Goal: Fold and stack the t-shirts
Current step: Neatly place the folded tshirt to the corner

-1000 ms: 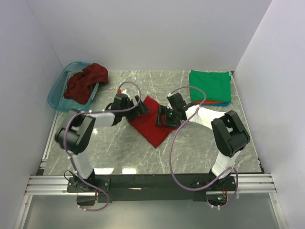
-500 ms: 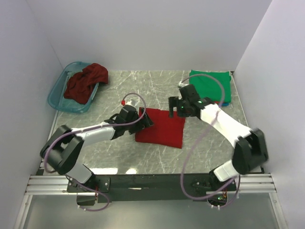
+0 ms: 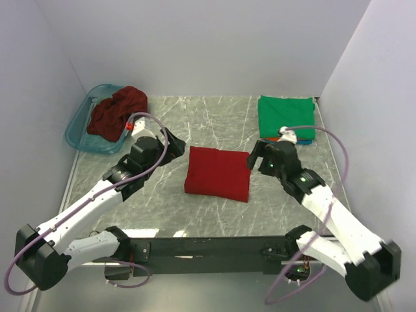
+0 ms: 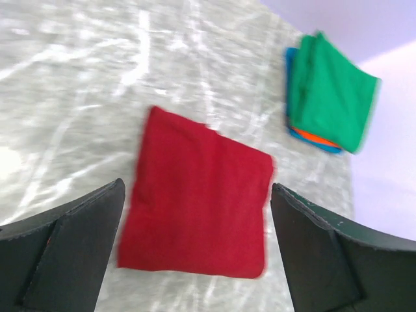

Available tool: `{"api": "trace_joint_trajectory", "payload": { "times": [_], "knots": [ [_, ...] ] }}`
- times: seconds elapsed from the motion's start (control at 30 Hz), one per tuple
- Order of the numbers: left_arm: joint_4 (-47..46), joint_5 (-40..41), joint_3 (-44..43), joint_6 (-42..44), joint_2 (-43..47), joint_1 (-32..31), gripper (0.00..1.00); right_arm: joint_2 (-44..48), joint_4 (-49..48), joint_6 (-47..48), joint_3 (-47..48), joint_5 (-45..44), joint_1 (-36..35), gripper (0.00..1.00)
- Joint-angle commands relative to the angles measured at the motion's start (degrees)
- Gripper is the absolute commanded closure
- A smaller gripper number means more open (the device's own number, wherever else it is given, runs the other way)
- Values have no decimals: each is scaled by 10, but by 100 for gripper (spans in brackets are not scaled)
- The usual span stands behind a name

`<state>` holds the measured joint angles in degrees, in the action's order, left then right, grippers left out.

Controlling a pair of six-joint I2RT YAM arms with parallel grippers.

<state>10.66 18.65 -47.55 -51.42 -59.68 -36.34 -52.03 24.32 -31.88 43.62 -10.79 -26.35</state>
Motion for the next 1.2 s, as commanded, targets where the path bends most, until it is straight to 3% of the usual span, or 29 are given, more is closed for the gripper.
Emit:
{"api": "trace_joint_trajectory", "payload": {
  "times": [0.0,0.27,0.43,0.8,0.9,1.03,1.17],
  "knots": [
    [54,36,5,22,20,11,1,-62,-16,-26,6,30,2,0],
    [62,-41,51,18,84,61,0,-247,-55,-51,34,30,2,4],
    [67,-47,76,15,118,68,1,-353,-62,-82,80,20,3,6],
    [68,-67,79,31,111,70,1,-451,-69,-124,104,8,2,19],
    [69,-69,78,31,102,70,1,-454,-79,-120,95,25,2,31],
    [67,-68,76,33,97,70,1,-456,-100,-101,89,37,2,67],
    [74,-57,76,31,98,70,1,-464,-100,-50,115,4,1,85]
  ]
}}
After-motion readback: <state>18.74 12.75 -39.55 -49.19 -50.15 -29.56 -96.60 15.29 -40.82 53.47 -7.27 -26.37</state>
